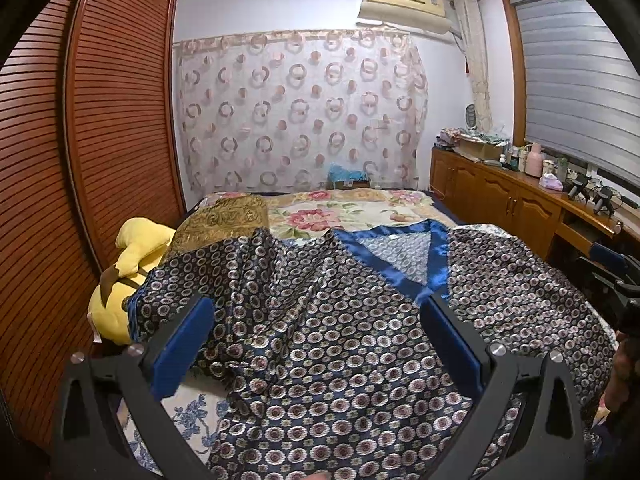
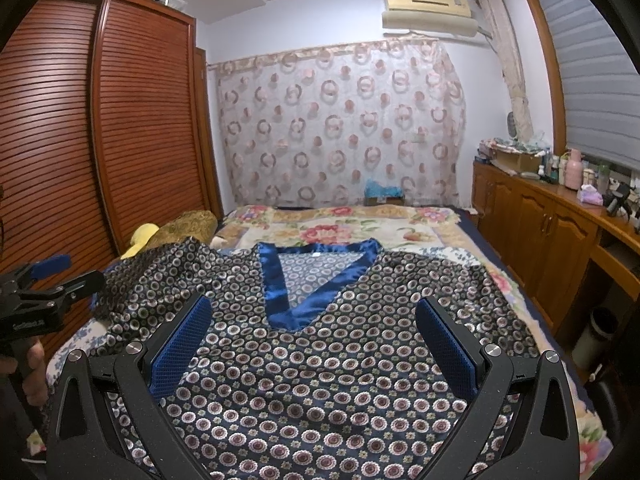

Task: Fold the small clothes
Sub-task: 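Grasp the robe's sleeve edge with the left gripper and lift it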

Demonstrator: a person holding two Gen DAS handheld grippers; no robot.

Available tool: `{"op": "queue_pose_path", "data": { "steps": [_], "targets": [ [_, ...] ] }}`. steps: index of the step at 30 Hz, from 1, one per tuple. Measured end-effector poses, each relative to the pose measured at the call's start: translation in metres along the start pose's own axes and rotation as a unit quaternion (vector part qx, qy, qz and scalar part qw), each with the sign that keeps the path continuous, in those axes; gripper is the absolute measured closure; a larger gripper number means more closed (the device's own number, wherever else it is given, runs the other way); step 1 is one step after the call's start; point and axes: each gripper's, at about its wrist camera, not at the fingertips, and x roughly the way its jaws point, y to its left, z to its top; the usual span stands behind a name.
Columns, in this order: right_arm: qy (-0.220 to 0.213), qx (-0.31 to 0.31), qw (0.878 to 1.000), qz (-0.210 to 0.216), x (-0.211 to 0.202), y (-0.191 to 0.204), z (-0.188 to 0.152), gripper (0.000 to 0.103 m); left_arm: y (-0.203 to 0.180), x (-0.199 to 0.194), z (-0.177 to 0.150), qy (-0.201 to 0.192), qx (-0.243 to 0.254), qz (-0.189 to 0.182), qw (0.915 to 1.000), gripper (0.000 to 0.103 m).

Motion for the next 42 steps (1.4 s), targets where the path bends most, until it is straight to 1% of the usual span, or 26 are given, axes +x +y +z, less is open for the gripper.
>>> {"op": "queue_pose_path", "data": {
  "steps": [8, 16, 19, 24, 28, 32, 34, 36, 38, 41, 42],
  "targets": [
    [0.025, -0.009, 0.999, 0.018, 0.021, 0.011, -0.013, 0.000, 0.019, 0.018, -0.013, 0.022, -0.003, 0.017, 0.9996, 0.000],
    [0.055, -0.019, 0.997, 0.043, 0.040, 0.022, -0.025, 0.000, 0.047, 0.030, -0.028, 0.042, -0.013, 0.031, 0.9986, 0.000],
    [0.065, -0.026, 0.996, 0.054, 0.047, 0.027, -0.029, 0.000, 0.066, 0.034, -0.035, 0.053, -0.025, 0.030, 0.9978, 0.000],
    [0.084, -0.042, 0.993, 0.074, 0.057, 0.039, -0.034, 0.000, 0.099, 0.036, -0.044, 0.057, -0.042, 0.025, 0.9972, 0.000],
    [0.092, -0.064, 0.990, 0.084, 0.067, 0.050, -0.031, 0.000, 0.127, 0.038, -0.047, 0.062, -0.055, 0.026, 0.9962, 0.000],
    [0.096, -0.081, 0.988, 0.092, 0.080, 0.058, -0.025, 0.000, 0.152, 0.047, -0.050, 0.076, -0.063, 0.024, 0.9948, 0.006],
    [0.104, -0.082, 0.986, 0.099, 0.087, 0.062, -0.024, 0.000, 0.160, 0.051, -0.052, 0.082, -0.066, 0.021, 0.9942, 0.011],
    [0.114, -0.081, 0.984, 0.110, 0.094, 0.066, -0.024, 0.000, 0.168, 0.059, -0.055, 0.095, -0.070, 0.014, 0.9929, 0.020],
    [0.121, -0.083, 0.982, 0.117, 0.098, 0.070, -0.023, 0.000, 0.176, 0.067, -0.057, 0.108, -0.077, 0.011, 0.9912, 0.022],
    [0.132, -0.089, 0.979, 0.129, 0.105, 0.078, -0.023, 0.000, 0.180, 0.077, -0.057, 0.123, -0.078, 0.006, 0.9893, 0.024],
    [0.135, -0.089, 0.978, 0.133, 0.107, 0.080, -0.023, 0.000, 0.182, 0.083, -0.057, 0.131, -0.077, 0.006, 0.9884, 0.026]
  ]
}}
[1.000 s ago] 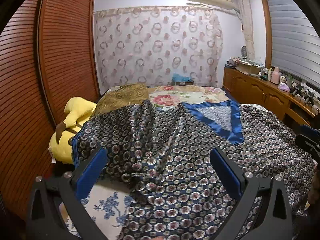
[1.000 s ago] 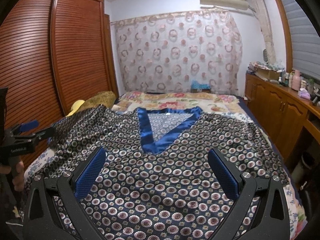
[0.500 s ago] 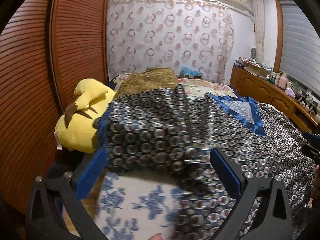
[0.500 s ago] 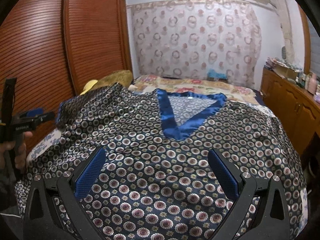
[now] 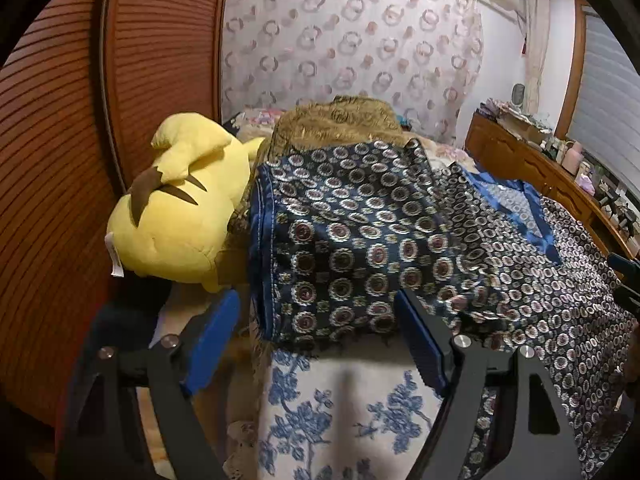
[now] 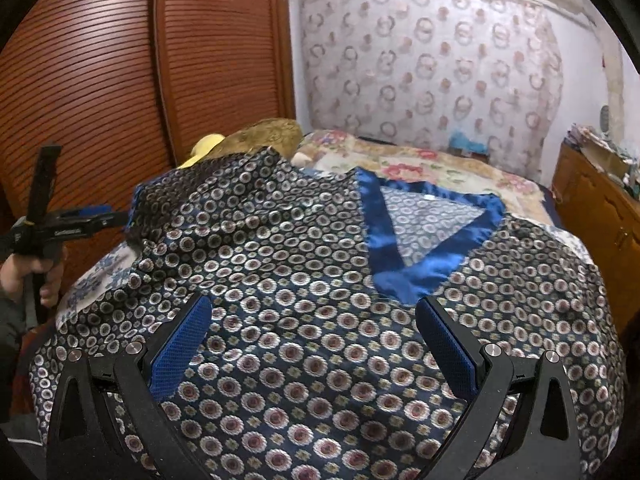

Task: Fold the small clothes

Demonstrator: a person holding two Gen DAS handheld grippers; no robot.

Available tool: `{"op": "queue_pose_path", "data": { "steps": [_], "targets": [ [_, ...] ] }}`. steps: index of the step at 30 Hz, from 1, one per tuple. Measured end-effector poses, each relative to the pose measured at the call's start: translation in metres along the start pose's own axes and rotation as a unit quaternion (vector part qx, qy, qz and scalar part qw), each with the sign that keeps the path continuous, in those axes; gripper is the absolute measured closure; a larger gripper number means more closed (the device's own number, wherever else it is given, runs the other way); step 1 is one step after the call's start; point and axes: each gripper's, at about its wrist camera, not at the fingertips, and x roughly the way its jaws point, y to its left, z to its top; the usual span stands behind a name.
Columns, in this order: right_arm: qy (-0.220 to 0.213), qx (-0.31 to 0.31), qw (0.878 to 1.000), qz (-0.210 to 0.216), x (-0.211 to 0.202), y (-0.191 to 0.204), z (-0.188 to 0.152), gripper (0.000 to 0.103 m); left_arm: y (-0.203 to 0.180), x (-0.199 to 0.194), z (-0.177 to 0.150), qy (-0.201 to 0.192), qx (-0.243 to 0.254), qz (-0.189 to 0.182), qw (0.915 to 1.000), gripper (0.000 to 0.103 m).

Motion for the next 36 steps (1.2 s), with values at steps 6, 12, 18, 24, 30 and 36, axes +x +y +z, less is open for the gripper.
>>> {"op": "queue_pose_path", "data": {
  "steps": [6, 12, 18, 24, 30, 36],
  "targets": [
    [0.012, -0.003, 1.000, 0.017, 0.008, 0.010, 0.000, 0.000, 0.001, 0.019, 0.007, 0.036, 0.011, 0.012, 0.9992, 0.043],
    [0.024, -0.006, 0.999, 0.025, 0.013, 0.015, -0.006, 0.000, 0.010, 0.036, 0.007, 0.073, 0.003, 0.008, 0.9973, 0.043],
    [0.030, -0.008, 0.999, 0.030, 0.016, 0.018, -0.009, 0.000, 0.011, 0.041, 0.004, 0.087, -0.010, -0.013, 0.9961, 0.043],
    [0.030, -0.008, 0.999, 0.027, 0.018, 0.018, -0.011, 0.000, 0.013, 0.036, 0.005, 0.074, -0.005, -0.018, 0.9971, 0.097],
    [0.029, 0.003, 0.999, 0.025, 0.017, 0.011, -0.013, 0.000, 0.004, 0.008, 0.018, 0.027, 0.010, -0.036, 0.9989, 0.100],
    [0.019, 0.013, 1.000, 0.019, 0.007, -0.001, -0.011, 0.000, -0.027, -0.027, 0.053, -0.031, 0.029, -0.066, 0.9969, 0.100]
  ]
}}
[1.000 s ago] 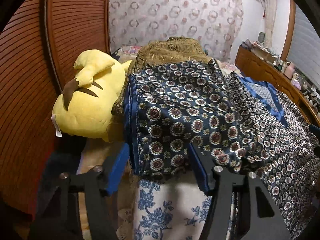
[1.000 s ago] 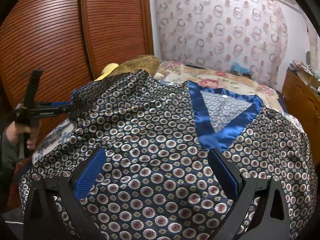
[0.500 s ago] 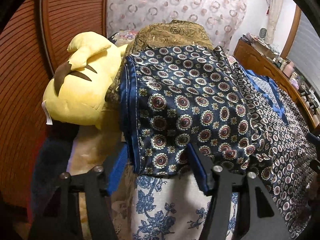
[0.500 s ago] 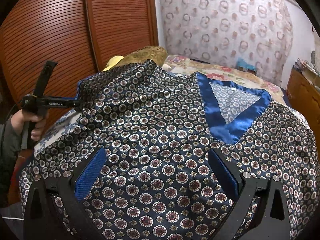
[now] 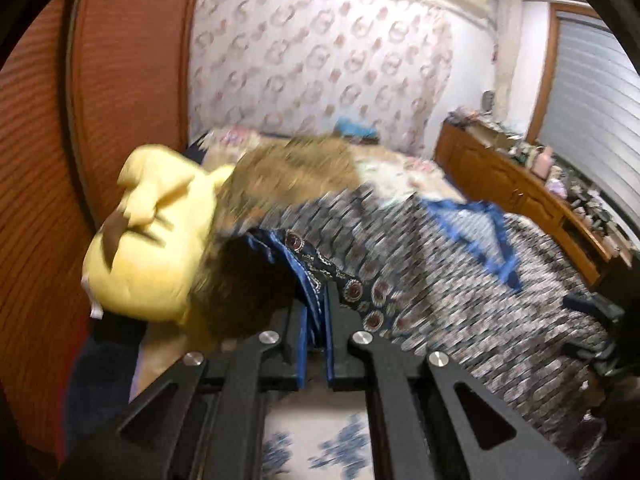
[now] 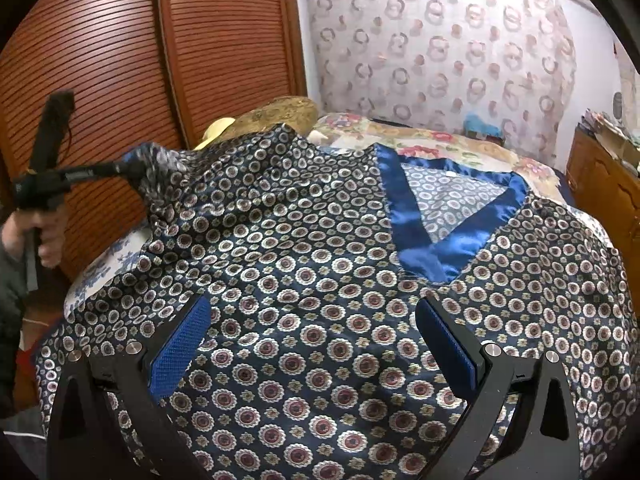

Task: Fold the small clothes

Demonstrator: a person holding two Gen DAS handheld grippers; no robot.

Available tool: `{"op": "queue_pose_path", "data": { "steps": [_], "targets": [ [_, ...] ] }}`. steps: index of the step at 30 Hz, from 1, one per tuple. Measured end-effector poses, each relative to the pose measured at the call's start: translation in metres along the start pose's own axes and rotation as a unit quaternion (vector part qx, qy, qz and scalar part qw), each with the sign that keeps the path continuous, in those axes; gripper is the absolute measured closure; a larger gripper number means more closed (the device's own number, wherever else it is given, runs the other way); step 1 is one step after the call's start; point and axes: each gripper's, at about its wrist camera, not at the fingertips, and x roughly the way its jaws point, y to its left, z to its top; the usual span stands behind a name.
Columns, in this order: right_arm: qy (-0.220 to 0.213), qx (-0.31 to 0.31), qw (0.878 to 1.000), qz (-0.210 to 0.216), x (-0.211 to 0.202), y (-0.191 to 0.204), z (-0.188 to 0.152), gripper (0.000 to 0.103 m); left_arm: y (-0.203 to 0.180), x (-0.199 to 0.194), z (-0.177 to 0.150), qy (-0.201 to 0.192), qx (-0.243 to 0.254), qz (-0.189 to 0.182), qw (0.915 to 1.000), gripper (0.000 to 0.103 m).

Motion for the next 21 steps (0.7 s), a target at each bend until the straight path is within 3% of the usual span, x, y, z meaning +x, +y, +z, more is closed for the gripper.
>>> {"op": "queue_pose_path", "data": {
  "steps": [7, 13, 17, 21],
  "targets": [
    [-0.013, 0.016, 1.000, -0.009, -0.015, -0.017, 0.002, 0.000, -0.062, 0.005, 0.031, -0.014, 0.054, -0.038, 0.9978, 0.100],
    [-0.017, 0.028, 0.999, -0.015, -0.023, -0.029, 0.000, 0.000, -0.107, 0.022, 0.034, 0.008, 0.080, -0.060, 0.9950, 0.098],
    [-0.016, 0.033, 0.999, -0.019, -0.024, -0.034, -0.002, 0.000, -0.115, 0.020, 0.025, 0.016, 0.075, -0.076, 0.9941, 0.091],
    [-0.016, 0.035, 0.999, -0.021, -0.024, -0.036, -0.002, 0.000, -0.118, 0.004, 0.021, 0.008, 0.076, -0.080, 0.9938, 0.078]
  ]
}}
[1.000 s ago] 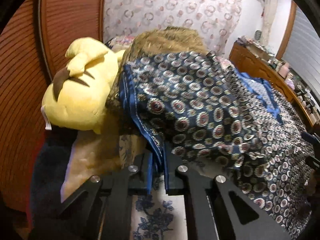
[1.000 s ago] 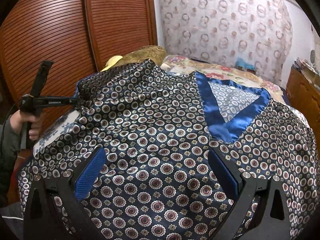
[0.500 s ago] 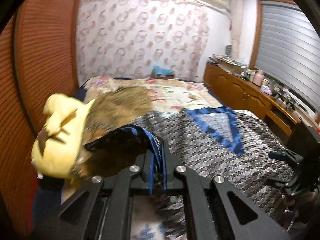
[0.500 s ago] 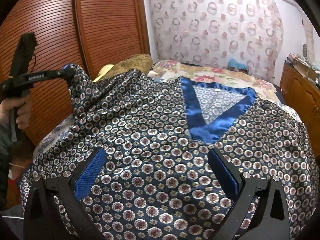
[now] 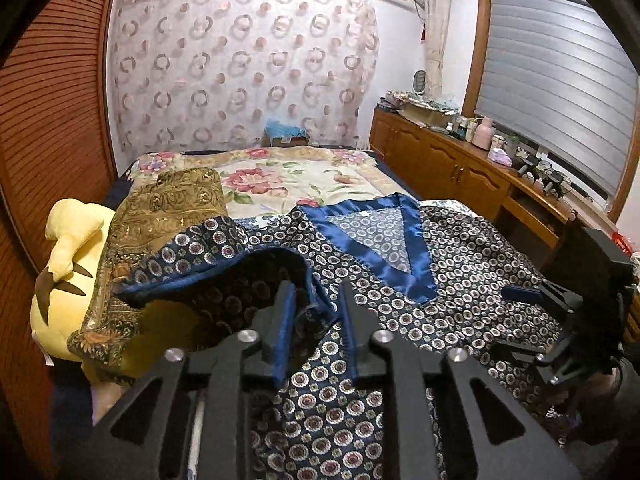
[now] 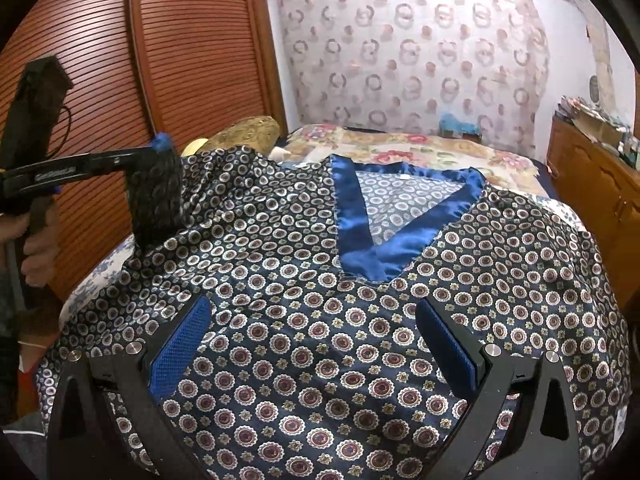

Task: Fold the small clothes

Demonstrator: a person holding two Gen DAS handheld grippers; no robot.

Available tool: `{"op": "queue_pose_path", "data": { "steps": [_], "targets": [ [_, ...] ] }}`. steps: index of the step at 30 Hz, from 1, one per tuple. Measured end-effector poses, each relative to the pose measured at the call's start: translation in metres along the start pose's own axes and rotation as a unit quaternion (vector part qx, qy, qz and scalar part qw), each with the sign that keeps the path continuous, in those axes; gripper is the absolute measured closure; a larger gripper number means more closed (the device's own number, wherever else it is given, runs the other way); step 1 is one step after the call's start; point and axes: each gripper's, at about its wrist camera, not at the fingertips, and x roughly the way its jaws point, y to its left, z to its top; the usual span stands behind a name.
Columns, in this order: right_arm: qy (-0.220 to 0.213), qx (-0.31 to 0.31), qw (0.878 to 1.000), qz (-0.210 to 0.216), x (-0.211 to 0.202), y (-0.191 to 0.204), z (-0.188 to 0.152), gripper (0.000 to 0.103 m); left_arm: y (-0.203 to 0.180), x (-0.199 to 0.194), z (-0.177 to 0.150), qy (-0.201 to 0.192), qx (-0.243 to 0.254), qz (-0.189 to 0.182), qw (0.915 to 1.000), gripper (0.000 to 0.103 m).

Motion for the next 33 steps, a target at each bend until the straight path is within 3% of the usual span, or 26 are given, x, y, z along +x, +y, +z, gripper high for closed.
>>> {"op": "queue_pose_path", "data": {
  "steps": [10, 12, 25, 30, 33],
  "targets": [
    [0.000, -0.022, 1.000, 0.003, 0.006, 0.011, 0.013, 0.000, 0.000, -0.034, -0.004, -0.032, 0.014, 0.031, 0.9989, 0.056],
    [-0.003, -0.032, 0.999, 0.010, 0.008, 0.017, 0.021, 0.000, 0.008, -0.042, -0.007, -0.040, 0.007, 0.039, 0.9984, 0.045],
    [-0.002, -0.125, 0.989, 0.085, 0.044, 0.095, 0.076, 0.008, 0.070, -0.075, -0.040, -0.060, -0.056, 0.098, 0.9919, 0.044],
    [0.032, -0.164, 0.977, 0.131, 0.078, 0.135, 0.082, 0.028, 0.081, -0.078, -0.047, -0.061, -0.064, 0.113, 0.9896, 0.043],
    [0.045, -0.191, 0.970, 0.144, 0.095, 0.154, 0.080, 0.032, 0.083, -0.079, -0.050, -0.061, -0.065, 0.117, 0.9891, 0.043]
  ]
}}
